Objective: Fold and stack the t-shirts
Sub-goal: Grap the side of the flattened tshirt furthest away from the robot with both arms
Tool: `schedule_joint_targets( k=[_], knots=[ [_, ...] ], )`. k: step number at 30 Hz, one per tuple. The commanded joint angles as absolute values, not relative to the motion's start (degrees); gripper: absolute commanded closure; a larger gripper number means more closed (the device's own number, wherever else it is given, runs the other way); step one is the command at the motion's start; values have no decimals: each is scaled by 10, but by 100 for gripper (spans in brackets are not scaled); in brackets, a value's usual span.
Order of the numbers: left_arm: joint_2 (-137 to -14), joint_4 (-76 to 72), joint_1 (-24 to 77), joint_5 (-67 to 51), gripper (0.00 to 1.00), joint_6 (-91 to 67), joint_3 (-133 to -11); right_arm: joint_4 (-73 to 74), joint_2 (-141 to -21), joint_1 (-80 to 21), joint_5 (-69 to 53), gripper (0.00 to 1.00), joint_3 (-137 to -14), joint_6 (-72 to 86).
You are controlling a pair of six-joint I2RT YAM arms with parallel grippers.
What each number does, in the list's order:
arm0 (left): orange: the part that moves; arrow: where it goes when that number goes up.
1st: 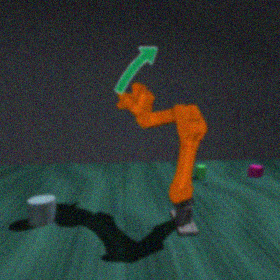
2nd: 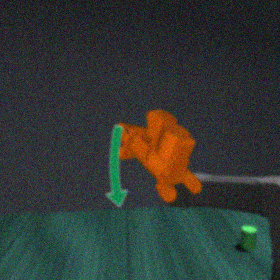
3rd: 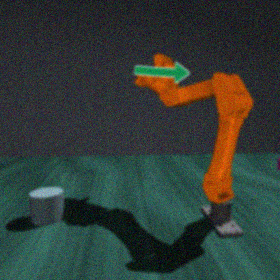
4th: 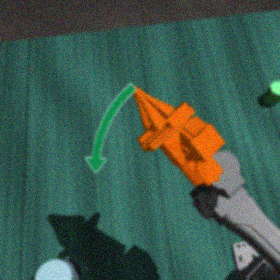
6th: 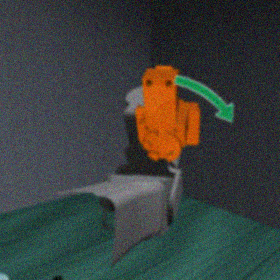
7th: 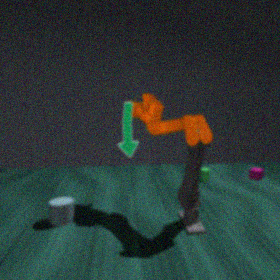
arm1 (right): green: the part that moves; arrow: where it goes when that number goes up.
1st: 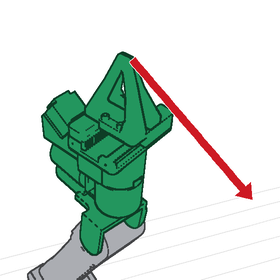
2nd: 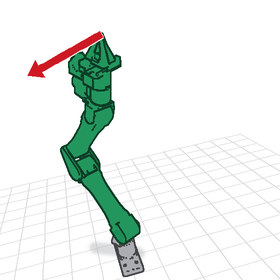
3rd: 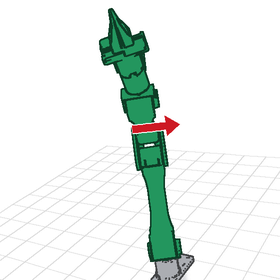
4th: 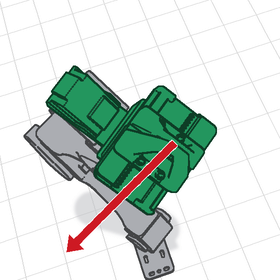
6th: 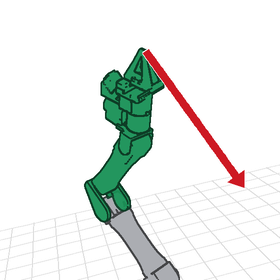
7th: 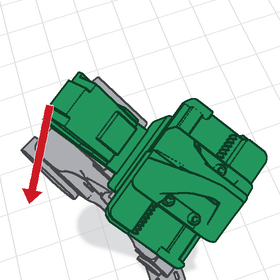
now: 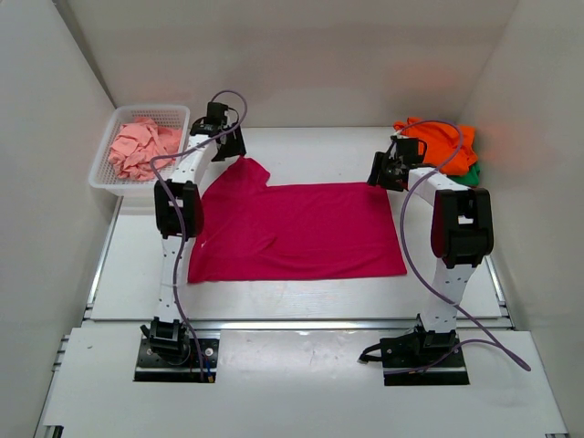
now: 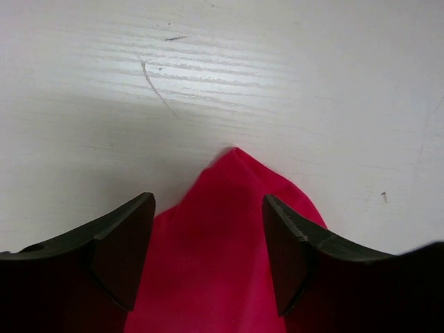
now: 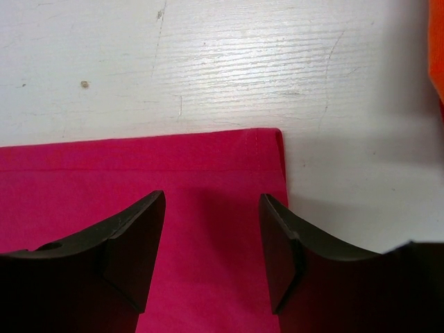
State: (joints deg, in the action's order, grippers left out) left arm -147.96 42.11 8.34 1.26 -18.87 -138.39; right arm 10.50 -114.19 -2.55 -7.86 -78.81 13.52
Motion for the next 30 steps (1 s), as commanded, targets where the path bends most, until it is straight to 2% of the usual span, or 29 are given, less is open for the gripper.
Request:
schedule_joint_targets(
  k=[1,4,10,12,14,15,17,18,20,25,30],
  knots=[
    [-1493,463,97,45,24,-168,-1416,89,-1146,-18,-76,46,-802,134],
    [-1494,475,110,64,19,-159,-1417,89,-1144,-20,-83,45,-802,137],
    [-1506,503,102,16,18,-166,-1425,85,-1141,-19,-83,47,-795,136],
    [-1515,505,103,3,25,-169,-1431,83,-1139,-21,-85,46,-790,136],
    [-1513,498,100,-5,52,-173,-1427,78,-1140,-20,-82,46,-789,142],
    [-1512,492,100,-12,58,-173,-1425,78,-1139,-18,-89,46,-787,141],
    [-1503,481,103,-32,80,-167,-1411,75,-1143,-18,-89,46,-788,141],
    [-1502,476,104,-33,85,-169,-1408,76,-1143,-17,-91,47,-788,140],
    [-1491,471,106,-39,100,-164,-1397,73,-1151,-13,-97,46,-795,137],
    [-1458,453,111,-52,100,-159,-1361,70,-1164,-18,-67,46,-810,134],
    [-1383,382,109,-65,100,-162,-1247,87,-1188,-25,-2,49,-854,139]
  ],
)
